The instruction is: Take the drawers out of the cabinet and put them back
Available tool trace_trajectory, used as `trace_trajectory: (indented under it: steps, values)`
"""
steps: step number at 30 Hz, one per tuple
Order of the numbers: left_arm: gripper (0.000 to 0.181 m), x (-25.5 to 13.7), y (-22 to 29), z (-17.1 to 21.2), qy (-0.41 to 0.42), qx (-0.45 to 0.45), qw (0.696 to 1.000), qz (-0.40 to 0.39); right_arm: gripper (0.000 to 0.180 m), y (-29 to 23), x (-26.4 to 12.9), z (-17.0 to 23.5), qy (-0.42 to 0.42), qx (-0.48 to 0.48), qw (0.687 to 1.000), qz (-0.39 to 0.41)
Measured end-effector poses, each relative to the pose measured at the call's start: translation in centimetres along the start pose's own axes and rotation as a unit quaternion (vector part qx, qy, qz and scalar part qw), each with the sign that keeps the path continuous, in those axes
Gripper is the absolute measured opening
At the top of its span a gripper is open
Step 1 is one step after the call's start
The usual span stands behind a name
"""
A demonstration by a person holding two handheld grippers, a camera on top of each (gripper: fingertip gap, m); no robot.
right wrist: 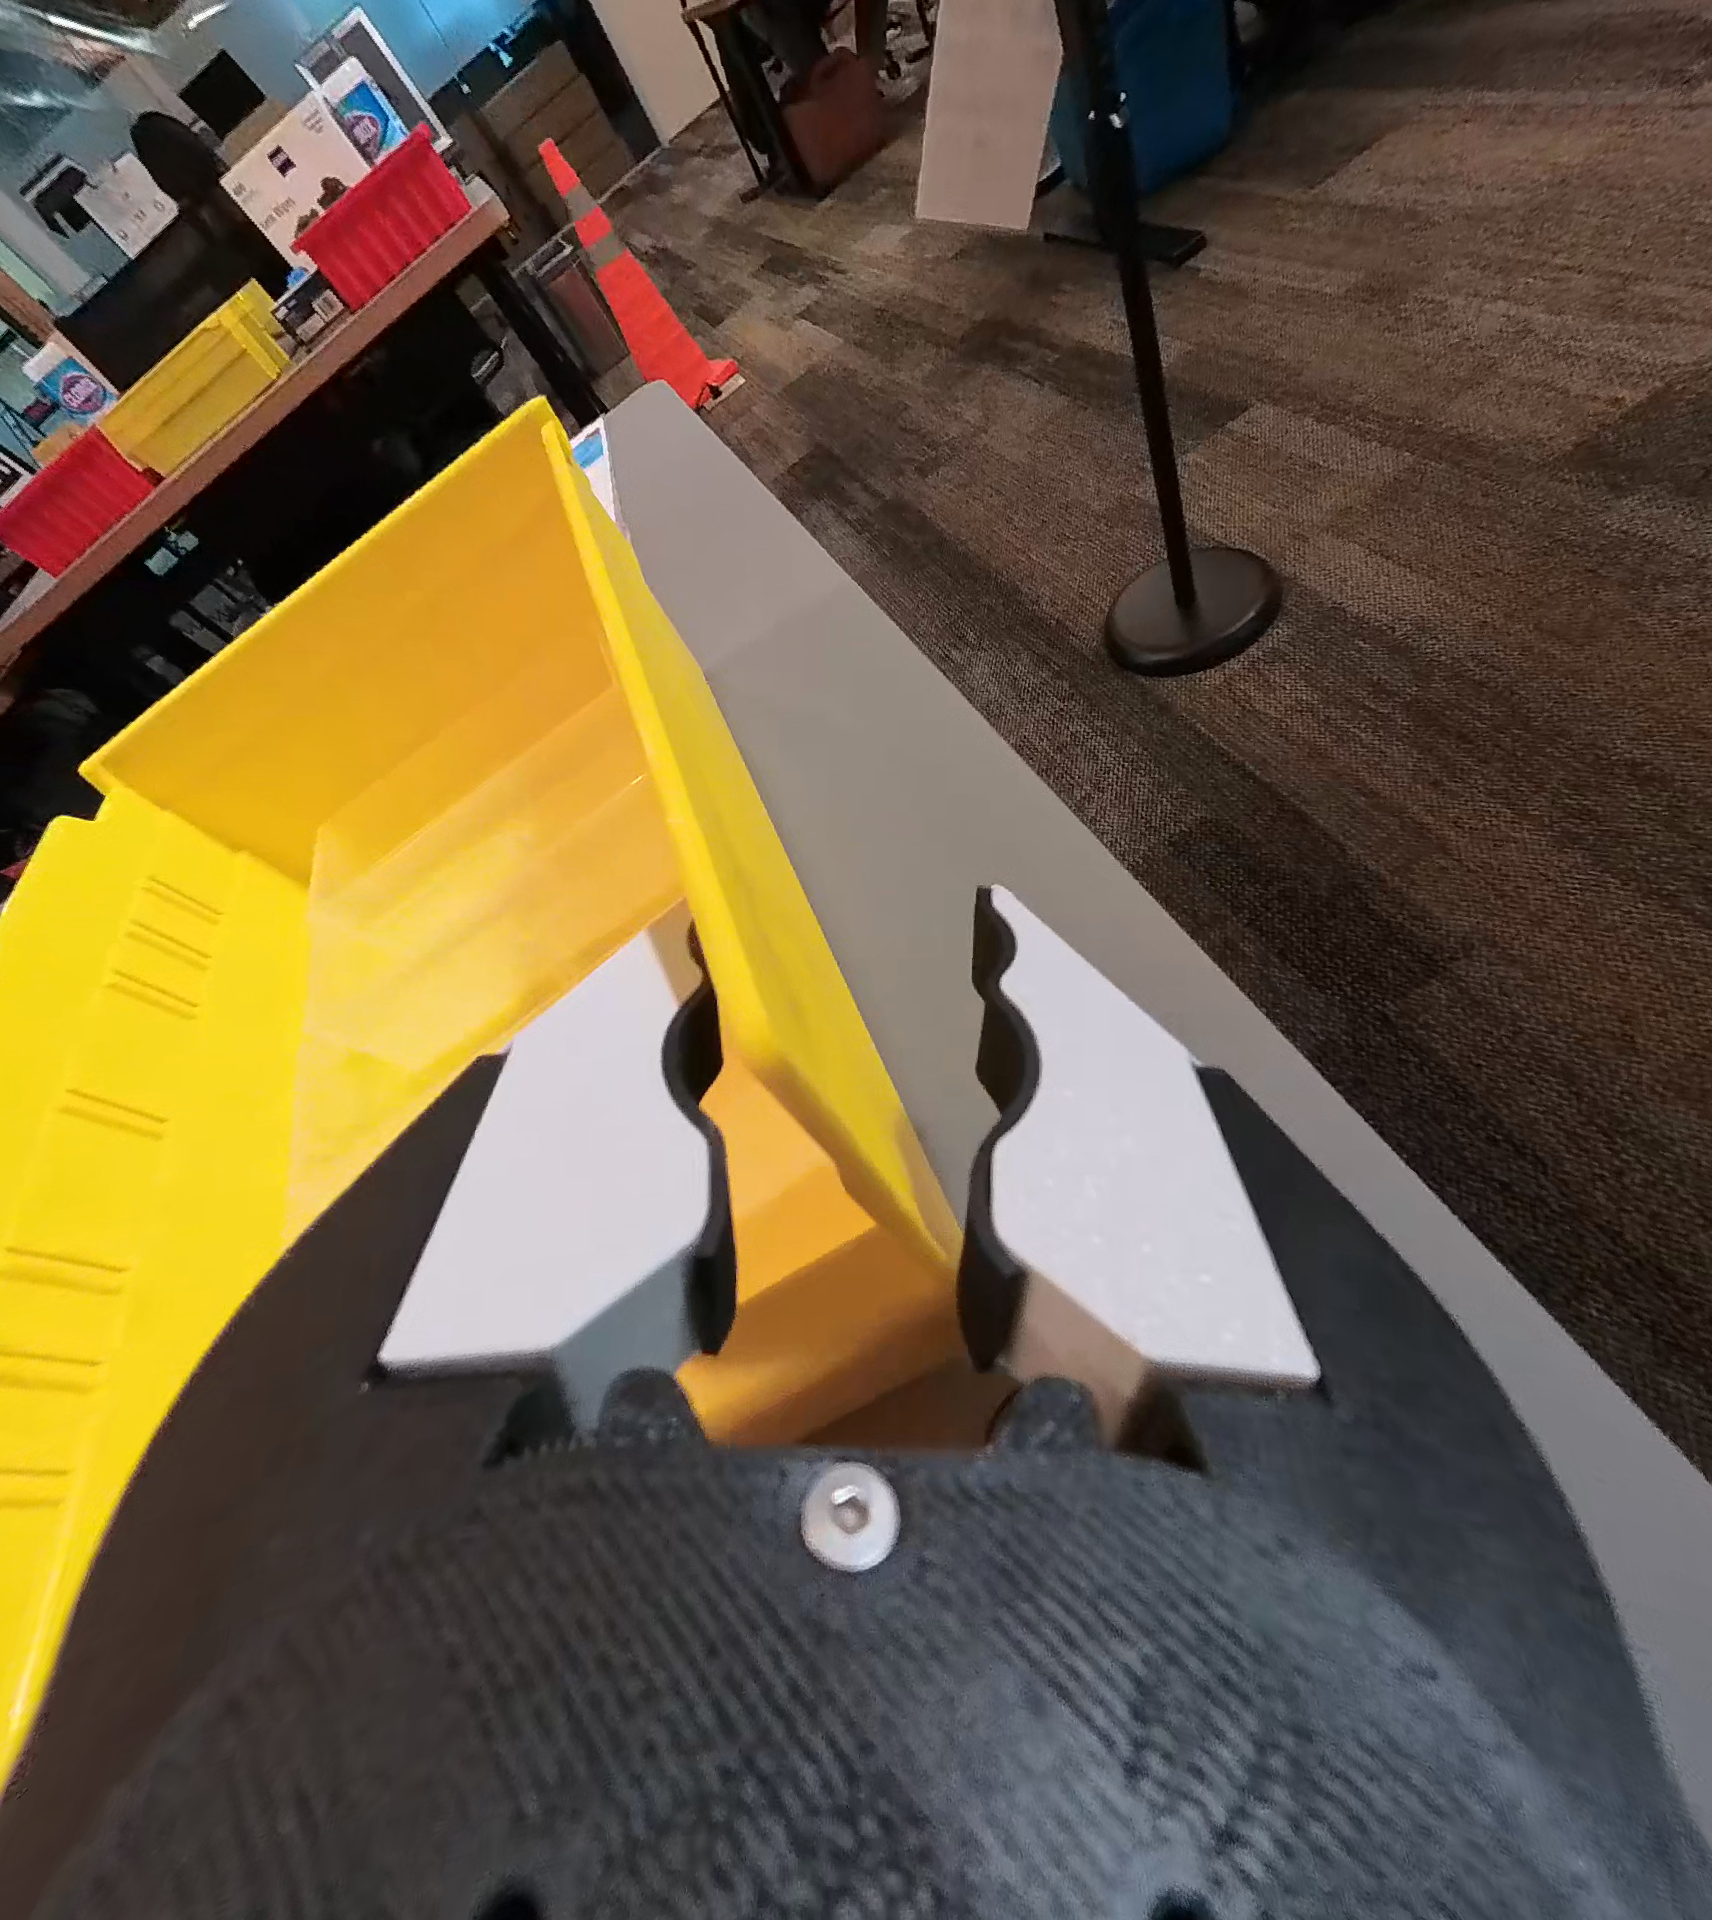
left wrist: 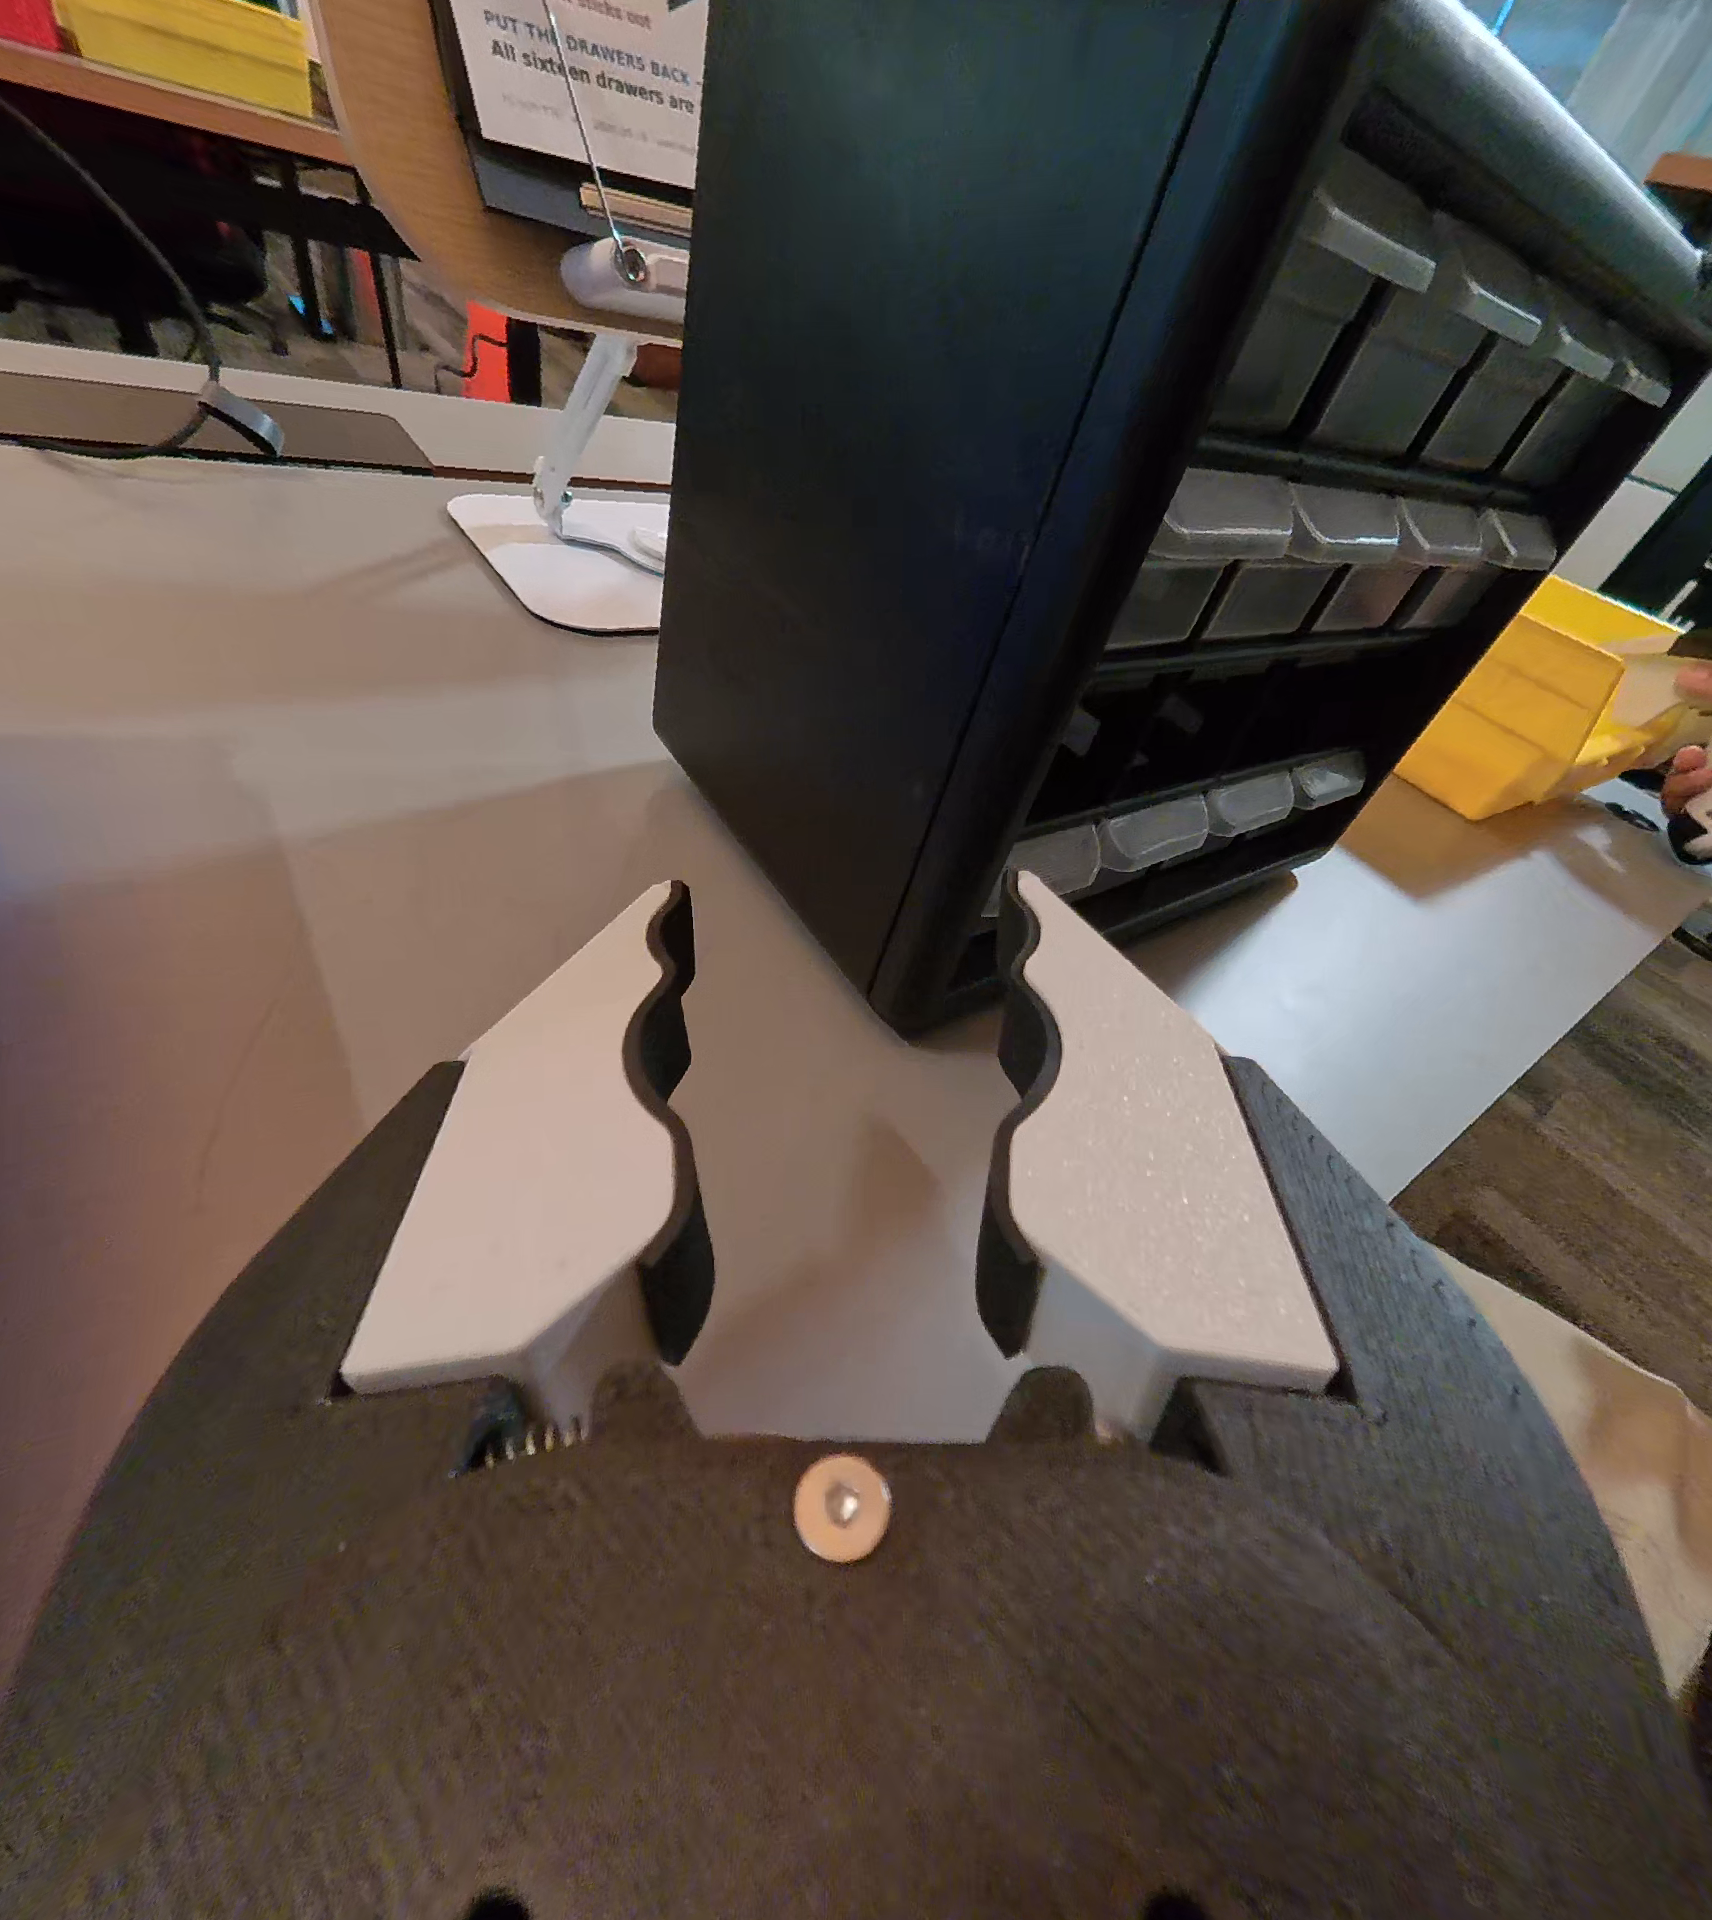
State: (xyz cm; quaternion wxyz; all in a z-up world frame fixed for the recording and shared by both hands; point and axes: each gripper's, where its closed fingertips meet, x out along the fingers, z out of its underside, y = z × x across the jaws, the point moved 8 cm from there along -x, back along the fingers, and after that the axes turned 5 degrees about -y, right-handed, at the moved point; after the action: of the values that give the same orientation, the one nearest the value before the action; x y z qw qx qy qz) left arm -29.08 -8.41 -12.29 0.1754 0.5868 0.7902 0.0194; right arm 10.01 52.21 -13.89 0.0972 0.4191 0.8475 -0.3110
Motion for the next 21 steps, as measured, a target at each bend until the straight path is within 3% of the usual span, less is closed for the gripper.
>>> trace_trajectory:
  steps: [8,10,21]
  values:
    - [0.056,0.3,0.3,-0.1,0.000,0.005,1.000,0.003,0.034,-0.4,-0.3,0.4,-0.014,0.014,0.997,-0.076]
    - [0.055,0.6,0.4,-0.2,0.000,0.007,1.000,0.006,0.009,-1.2,-0.8,0.4,-0.003,-0.018,0.995,-0.103]
    - [0.055,1.9,0.7,-0.7,0.002,0.015,1.000,0.017,0.008,-2.9,-2.8,1.0,0.001,-0.008,0.995,-0.098]
